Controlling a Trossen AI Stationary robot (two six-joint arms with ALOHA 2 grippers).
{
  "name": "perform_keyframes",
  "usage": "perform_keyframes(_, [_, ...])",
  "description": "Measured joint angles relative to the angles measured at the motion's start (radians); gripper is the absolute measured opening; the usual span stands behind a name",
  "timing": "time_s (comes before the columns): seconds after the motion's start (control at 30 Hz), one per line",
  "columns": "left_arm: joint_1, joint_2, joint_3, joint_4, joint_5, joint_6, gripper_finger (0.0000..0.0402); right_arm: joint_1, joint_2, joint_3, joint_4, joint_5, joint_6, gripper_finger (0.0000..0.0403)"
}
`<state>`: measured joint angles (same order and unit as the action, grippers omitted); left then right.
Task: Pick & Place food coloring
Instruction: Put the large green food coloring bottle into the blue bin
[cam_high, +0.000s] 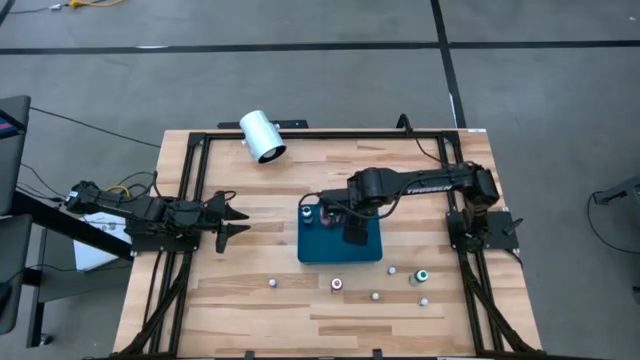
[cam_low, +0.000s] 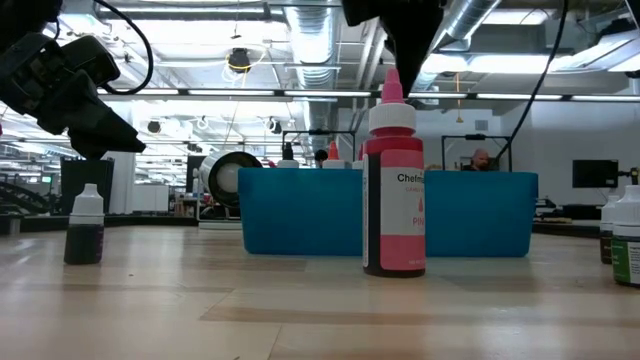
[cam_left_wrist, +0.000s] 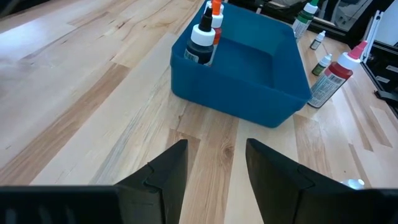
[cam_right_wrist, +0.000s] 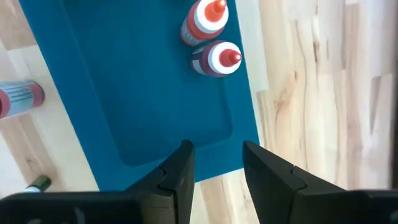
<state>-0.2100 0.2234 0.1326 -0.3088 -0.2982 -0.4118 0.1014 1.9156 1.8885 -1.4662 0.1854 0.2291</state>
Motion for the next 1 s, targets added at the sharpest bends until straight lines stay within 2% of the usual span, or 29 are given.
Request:
perform_keyframes(0.2, [0.000, 0.000, 0.000, 0.000, 0.005, -0.040, 0.0153, 0.037, -0.066, -0.048, 0.034, 0.099, 0.034, 0.0121])
perform_keyframes(0.47, [0.000, 0.000, 0.000, -0.002, 0.006, -0.062, 0.0153, 0.090, -0.294, -0.338, 0.225, 0.109, 0.194, 0.0121])
perform_keyframes(0.7, [0.000, 0.000, 0.000, 0.000, 0.006, -0.063, 0.0153, 0.187, -0.472, -0.585, 0.386, 0.128, 0.343, 0.0121])
perform_keyframes(1.0, [0.000, 0.000, 0.000, 0.000, 0.005, -0.064, 0.0153, 0.356, -0.589, -0.745, 0.451, 0.176, 0.441, 0.0121])
